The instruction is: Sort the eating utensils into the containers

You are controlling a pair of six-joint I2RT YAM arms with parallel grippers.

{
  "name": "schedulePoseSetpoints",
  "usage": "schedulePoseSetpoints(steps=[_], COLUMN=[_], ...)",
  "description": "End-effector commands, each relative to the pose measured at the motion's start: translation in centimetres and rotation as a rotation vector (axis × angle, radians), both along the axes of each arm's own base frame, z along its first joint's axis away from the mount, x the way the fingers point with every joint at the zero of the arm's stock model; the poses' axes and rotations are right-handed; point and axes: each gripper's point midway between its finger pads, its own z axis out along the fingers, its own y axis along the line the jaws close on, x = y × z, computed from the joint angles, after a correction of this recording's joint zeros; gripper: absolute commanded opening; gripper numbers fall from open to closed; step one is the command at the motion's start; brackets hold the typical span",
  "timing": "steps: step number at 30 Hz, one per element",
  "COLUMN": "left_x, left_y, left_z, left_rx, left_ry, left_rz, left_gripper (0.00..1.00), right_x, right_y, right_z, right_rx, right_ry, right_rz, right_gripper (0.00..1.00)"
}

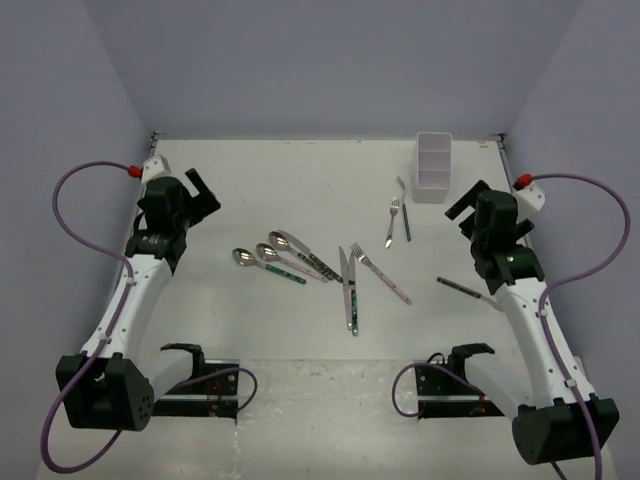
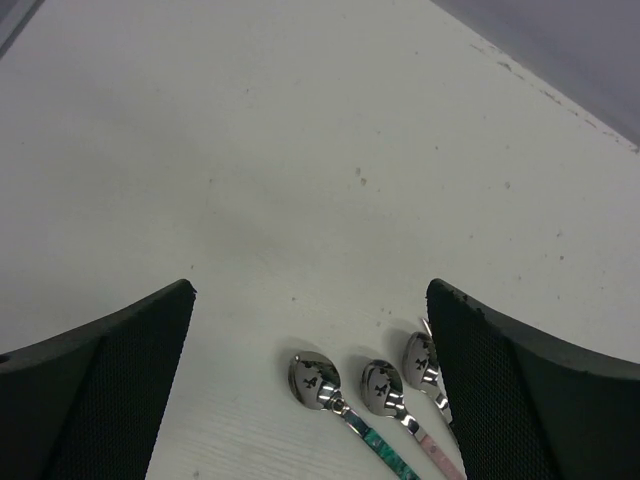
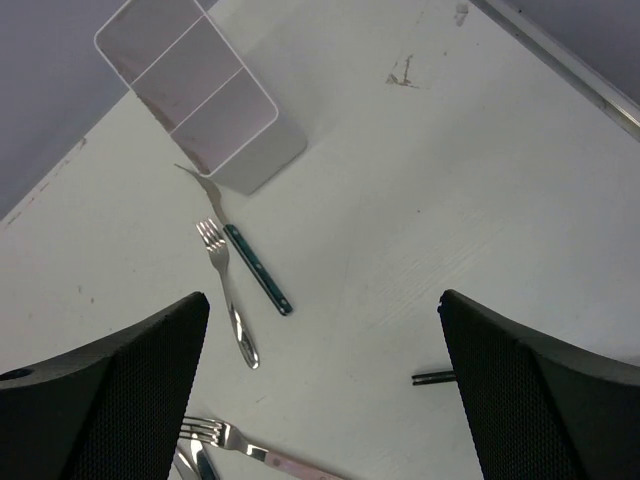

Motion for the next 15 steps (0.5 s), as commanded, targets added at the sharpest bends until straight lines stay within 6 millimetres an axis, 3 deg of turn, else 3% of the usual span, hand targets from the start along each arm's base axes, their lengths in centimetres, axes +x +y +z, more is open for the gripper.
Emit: schedulePoseSetpoints(steps=[1, 4, 7, 15], left_x=[0.2, 0.5, 0.9, 2.3], left_y=[0.0, -0.3, -0.1, -0.9], left_z=[0.8, 1.2, 1.8, 2.1], left_rx=[-0.027, -0.026, -0.022, -0.034], left_ry=[-0.026, -0.034, -0.057, -0.087], left_rz=[0.011, -0.007, -0.001, -0.042], left_gripper=[1.00, 1.00, 1.00, 1.00], right_x=[-0.5, -0.6, -1.4, -2.9], right_y=[0.8, 1.0, -0.4, -1.0], right_z=[0.5, 0.9, 0.9, -0.7], right_rx=[0.084, 0.104, 0.122, 0.148], right_ry=[-0.051, -0.076, -0.100, -0.076], right_rz=[-0.011, -0.007, -0.122, -0.174], right_gripper=[0.99, 0.99, 0.99, 0.99])
